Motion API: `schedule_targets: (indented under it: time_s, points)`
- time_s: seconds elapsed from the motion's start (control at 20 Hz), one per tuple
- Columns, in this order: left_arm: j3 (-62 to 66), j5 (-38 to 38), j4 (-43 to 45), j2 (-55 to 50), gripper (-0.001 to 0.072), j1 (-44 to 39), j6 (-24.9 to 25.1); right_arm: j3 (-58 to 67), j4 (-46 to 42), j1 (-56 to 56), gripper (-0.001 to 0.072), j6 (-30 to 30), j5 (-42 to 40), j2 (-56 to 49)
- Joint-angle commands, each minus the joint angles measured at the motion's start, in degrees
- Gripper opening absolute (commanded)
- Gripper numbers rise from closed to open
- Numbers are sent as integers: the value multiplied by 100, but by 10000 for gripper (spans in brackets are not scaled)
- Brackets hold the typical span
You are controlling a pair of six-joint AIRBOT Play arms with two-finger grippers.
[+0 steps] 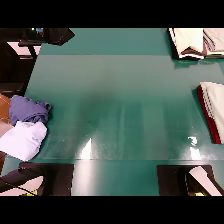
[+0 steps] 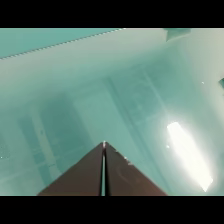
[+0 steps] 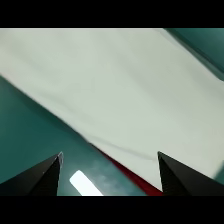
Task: Fold the shirts.
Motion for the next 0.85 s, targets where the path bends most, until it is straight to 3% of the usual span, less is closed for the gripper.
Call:
schedule_targets:
  time_s: [0.0, 0.1, 0.2, 0.35, 0.45, 0.5, 0.8]
  points:
    - [0, 24, 9, 0, 27, -2, -2, 496, 791, 1226, 678, 2, -162, 20]
    - [0, 42, 2, 0, 27, -2, -4, 883, 791, 2402, 670, 2, -179, -92]
    - [2, 39, 4, 0, 27, -2, -4, 1215, 769, 3488, 559, 2, -197, -229]
    - [0, 39, 4, 0, 27, -4, -4, 1650, 577, 4887, 537, 0, -304, -509]
    - [0, 39, 4, 0, 27, -2, -4, 1919, 369, 5628, 158, 0, -295, -723]
    - [0, 39, 4, 0, 27, -2, -4, 2033, 249, 5934, 17, 2, -284, -817]
    - [0, 39, 4, 0, 27, -2, -4, 2306, 79, 6649, 16, 2, -284, -1108]
